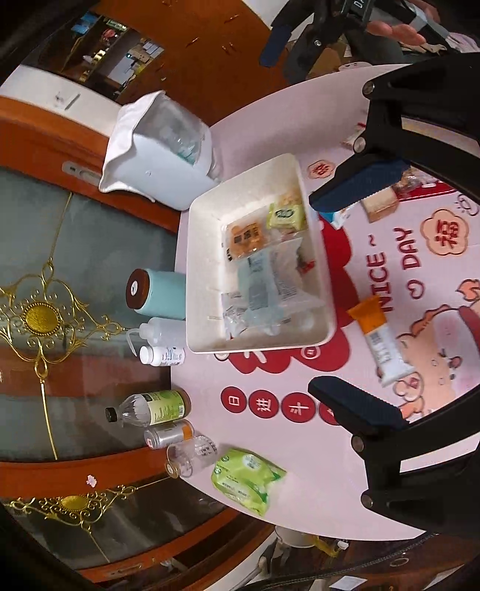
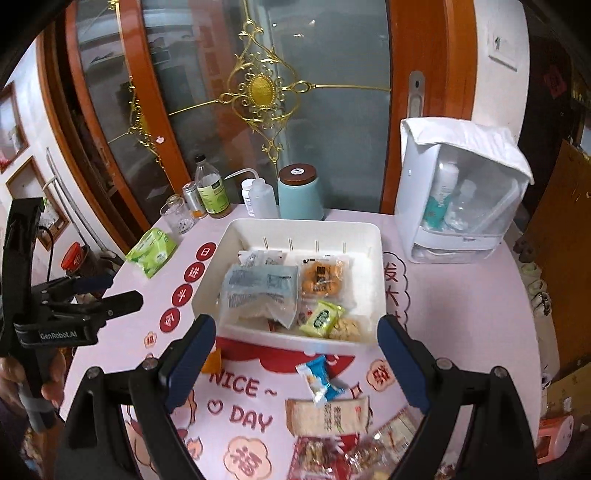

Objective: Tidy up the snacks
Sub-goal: 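Move both tools back over the remaining snacks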

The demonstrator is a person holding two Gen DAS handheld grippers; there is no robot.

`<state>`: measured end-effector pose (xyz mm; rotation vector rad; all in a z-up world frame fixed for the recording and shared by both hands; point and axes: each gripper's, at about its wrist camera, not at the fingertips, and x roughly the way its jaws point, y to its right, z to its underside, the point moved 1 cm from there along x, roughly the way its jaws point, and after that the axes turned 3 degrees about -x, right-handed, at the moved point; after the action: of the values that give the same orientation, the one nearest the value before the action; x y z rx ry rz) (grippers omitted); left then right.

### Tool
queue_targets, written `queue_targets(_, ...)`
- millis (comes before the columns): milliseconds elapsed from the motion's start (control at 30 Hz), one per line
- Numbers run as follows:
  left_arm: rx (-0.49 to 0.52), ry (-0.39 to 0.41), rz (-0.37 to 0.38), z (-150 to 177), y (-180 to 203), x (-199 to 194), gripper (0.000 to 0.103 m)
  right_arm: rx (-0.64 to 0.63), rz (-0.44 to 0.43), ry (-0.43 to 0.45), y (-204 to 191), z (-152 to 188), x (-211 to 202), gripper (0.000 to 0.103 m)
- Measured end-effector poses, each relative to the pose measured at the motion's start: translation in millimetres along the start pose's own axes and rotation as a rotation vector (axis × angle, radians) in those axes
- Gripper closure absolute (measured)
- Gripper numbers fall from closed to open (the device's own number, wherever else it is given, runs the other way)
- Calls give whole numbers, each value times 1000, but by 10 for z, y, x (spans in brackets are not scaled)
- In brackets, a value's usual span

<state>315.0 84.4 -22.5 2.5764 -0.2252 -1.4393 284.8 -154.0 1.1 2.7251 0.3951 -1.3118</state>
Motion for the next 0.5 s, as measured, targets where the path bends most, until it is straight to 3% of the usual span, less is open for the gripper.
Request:
queue_targets(300,39,14,-12,517,213,-445,13,-43,5,11,-104,570,-453,13)
queue_targets(500,90,4,-53,891,394,-583,13,-70,-2,-18,-165,929,-469,13)
